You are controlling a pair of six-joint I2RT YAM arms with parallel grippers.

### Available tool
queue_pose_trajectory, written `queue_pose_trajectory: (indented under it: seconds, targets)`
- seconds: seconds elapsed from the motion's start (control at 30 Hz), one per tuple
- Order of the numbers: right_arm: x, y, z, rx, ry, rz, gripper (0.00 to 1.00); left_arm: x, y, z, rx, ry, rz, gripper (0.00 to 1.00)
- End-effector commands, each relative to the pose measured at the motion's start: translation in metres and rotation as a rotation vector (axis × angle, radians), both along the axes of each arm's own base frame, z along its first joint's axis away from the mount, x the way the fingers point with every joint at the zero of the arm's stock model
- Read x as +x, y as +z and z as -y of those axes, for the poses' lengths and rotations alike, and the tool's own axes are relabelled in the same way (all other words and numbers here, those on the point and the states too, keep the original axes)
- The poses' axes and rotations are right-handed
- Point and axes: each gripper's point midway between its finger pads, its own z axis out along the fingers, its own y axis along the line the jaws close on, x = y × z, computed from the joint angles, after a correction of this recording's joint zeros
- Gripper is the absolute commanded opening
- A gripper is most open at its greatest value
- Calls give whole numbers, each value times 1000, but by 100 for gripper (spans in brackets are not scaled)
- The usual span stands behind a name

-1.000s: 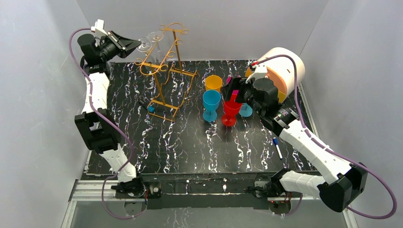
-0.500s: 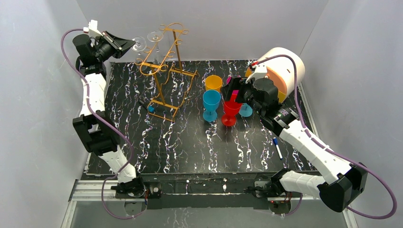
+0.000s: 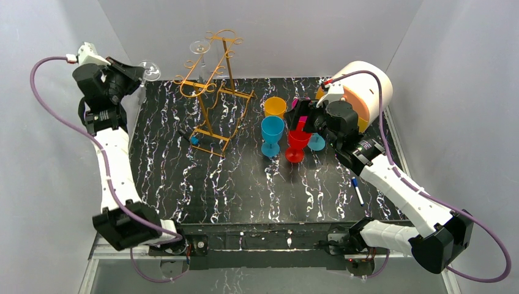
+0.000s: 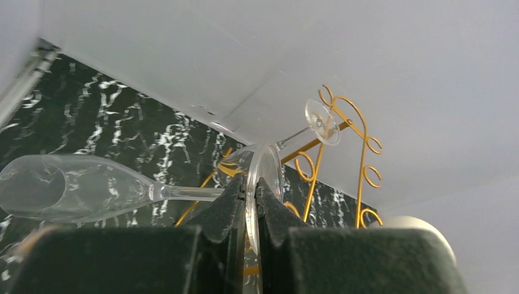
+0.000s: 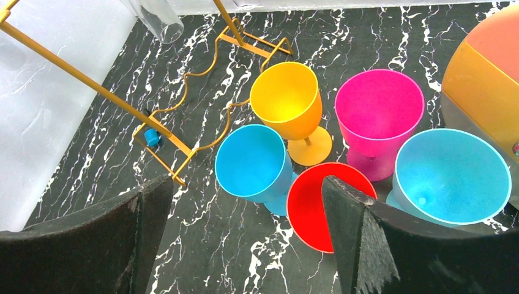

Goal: Take the wine glass off the wine glass rack
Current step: Place the wine glass at the center of the board.

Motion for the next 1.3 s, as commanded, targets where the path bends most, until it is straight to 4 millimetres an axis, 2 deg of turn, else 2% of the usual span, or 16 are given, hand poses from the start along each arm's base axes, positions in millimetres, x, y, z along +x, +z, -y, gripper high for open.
queue_pose_trajectory:
  seconds: [0.0, 0.13, 0.27, 0.37, 0.47, 0.6, 0.73, 0.8, 0.93, 1.1, 1.17, 1.27]
  targets:
    - [-2, 20, 3, 30, 4, 53, 99, -37, -20, -18, 95, 149, -80, 0]
    - [-5, 21, -2, 53, 29, 48, 99, -60, -57, -8, 67, 137, -149, 0]
    - [-8, 20, -7, 79, 55, 33, 99, -98, -84, 0, 109, 140, -226, 0]
    - [-12, 22, -13, 99, 92, 40, 99, -121, -100, 21, 104, 67, -242, 0]
    - [-30, 31, -38, 145, 262, 42, 99, -135, -119, 40, 97, -10, -287, 0]
    - [-50, 42, -64, 230, 438, 27, 99, -145, -132, 62, 55, -114, -282, 0]
    - [-44, 28, -67, 221, 419, -38, 99, -149, -133, 78, 43, -190, -273, 0]
    - [-45, 25, -68, 212, 426, -64, 99, -151, -125, 93, 56, -278, -229, 0]
    - [-51, 28, -73, 235, 461, -81, 98, -156, -114, 116, 60, -418, -189, 0]
    - [-59, 34, -83, 282, 536, -82, 95, -163, -85, 162, 40, -646, -119, 0]
    - [-64, 36, -89, 298, 576, -101, 94, -168, -79, 175, 31, -698, -114, 0]
    - [-72, 36, -96, 315, 645, -129, 89, -173, -80, 183, 6, -734, -126, 0]
